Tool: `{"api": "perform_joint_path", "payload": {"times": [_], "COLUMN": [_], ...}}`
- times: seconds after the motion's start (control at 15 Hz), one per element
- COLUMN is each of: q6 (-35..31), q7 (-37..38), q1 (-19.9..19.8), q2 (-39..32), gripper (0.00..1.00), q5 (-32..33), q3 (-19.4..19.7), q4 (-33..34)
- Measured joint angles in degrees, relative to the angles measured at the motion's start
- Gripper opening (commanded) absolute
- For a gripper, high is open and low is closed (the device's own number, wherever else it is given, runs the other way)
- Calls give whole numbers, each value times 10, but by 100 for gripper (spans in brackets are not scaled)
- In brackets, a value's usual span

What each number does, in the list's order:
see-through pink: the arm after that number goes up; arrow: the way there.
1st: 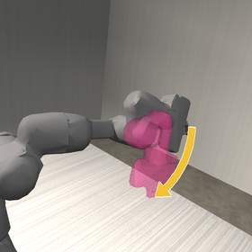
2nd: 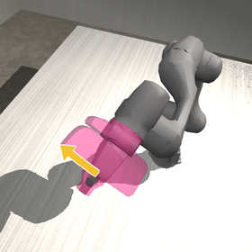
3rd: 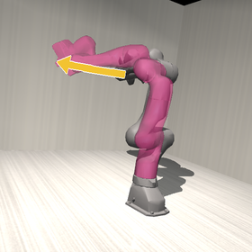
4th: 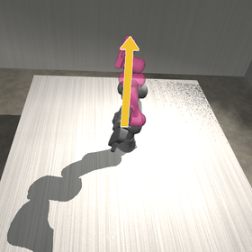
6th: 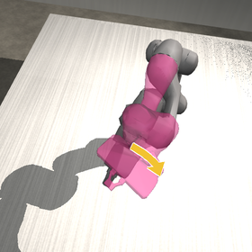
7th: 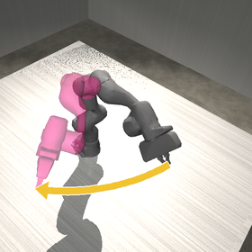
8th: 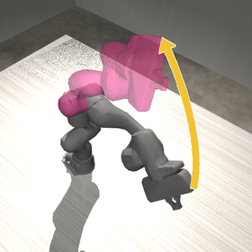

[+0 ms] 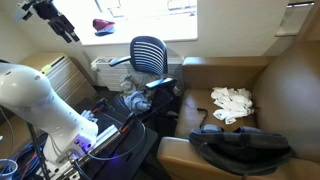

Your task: Get the blue shirt from the seat and place it on the backrest of the chair

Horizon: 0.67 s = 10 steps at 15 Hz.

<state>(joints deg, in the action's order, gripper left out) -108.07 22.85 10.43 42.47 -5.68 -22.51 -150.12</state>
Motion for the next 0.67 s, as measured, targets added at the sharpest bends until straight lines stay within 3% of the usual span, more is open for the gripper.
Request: {"api": "perform_joint_path", "payload": {"times": [0.67], "q6": [12], "q7": [7], "q1": [0], "q2": [-16], "gripper": [100], "q5": [8], "q3": [-6], "q4": [-4]}}
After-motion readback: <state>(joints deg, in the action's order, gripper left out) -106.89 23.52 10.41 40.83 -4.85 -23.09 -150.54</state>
